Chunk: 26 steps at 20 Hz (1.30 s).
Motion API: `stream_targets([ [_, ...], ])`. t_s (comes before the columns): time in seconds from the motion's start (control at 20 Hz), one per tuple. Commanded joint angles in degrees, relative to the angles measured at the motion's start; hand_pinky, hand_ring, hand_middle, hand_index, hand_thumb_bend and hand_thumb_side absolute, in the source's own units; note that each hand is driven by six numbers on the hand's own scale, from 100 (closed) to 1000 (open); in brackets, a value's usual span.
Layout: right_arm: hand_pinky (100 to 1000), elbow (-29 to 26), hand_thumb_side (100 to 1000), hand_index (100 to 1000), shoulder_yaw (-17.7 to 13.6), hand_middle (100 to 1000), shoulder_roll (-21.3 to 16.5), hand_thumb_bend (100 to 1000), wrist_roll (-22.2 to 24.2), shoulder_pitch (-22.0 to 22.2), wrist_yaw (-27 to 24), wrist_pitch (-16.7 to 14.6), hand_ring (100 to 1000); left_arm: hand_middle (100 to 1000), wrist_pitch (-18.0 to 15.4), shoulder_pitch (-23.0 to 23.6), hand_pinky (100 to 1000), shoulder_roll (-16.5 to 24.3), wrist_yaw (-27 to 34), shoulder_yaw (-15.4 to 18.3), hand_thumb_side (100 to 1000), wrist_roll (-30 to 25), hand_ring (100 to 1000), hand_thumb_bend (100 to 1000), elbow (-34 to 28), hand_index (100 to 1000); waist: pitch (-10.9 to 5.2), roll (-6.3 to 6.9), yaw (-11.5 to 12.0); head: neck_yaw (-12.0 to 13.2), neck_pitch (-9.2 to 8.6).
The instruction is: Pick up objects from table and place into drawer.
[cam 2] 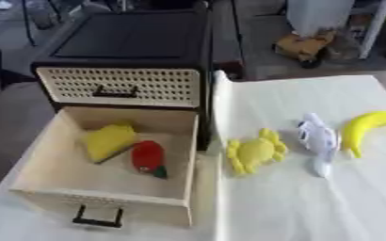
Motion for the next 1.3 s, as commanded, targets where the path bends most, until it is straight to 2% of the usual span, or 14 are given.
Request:
stream_targets([
  [0.05, 825, -0.85, 1000, 945, 0.23, 863, -4.03, 449, 2.18, -1.43, 1.49, 0.91, 958, 813, -4.20, -0.59, 926, 1.02, -0.85, -0.09, 974, -3.49, 912, 409, -0.74, 1000, -1.00, -0.38, 0.16, -0.51, 0.23],
  [0.4, 829, 4.47, 1000, 951, 2.69, 878, -8.94, 550, 8.20, -5.81, 3.26, -0.95, 966, 809, -3.77, -0.91, 925, 0.77, -1.86, -0.81, 974, -3.20, 911, 402, -0.74, 1000, -1.07, -0.57, 0.80, -1.77, 0.84],
  [0.7, 832, 12.32, 1000, 960, 6.62, 892, -12.12, 657, 16.38, -11.18, 5.74, -5.75, 967, 809, -3.64, -0.89, 925, 0.56, -2.21, -1.15, 970, -3.05, 911, 397, -0.74, 1000, -1.23, -0.62, 1.91, -3.83, 1.26],
  [0.9, 833, 18.55, 1000, 959, 9.68, 895, -12.59, 670, 21.42, -15.19, 8.47, -10.01, 966, 809, -3.39, -0.85, 925, 0.42, -2.33, -1.34, 969, -3.06, 911, 393, -0.74, 1000, -1.39, -0.65, 2.46, -4.77, 1.56],
  [1.1, 835, 24.88, 1000, 962, 12.53, 903, -11.74, 746, 26.26, -19.10, 11.22, -13.69, 968, 809, -3.28, -0.76, 925, 0.43, -2.38, -1.55, 968, -3.18, 912, 389, -0.74, 1000, -1.59, -0.67, 2.90, -5.20, 1.56],
  [1.15, 836, 26.38, 1000, 962, 13.09, 903, -11.51, 732, 27.51, -20.00, 12.01, -14.64, 968, 809, -3.29, -0.70, 926, 0.42, -2.39, -1.58, 964, -3.22, 912, 394, -0.74, 1000, -1.62, -0.67, 3.00, -5.23, 1.54],
  [1.3, 842, 30.58, 1000, 964, 14.52, 913, -10.77, 815, 31.54, -22.35, 15.14, -17.15, 971, 809, -3.35, -0.63, 925, 0.37, -2.39, -1.70, 967, -3.35, 912, 387, -0.74, 1000, -1.68, -0.69, 3.25, -5.27, 1.51],
])
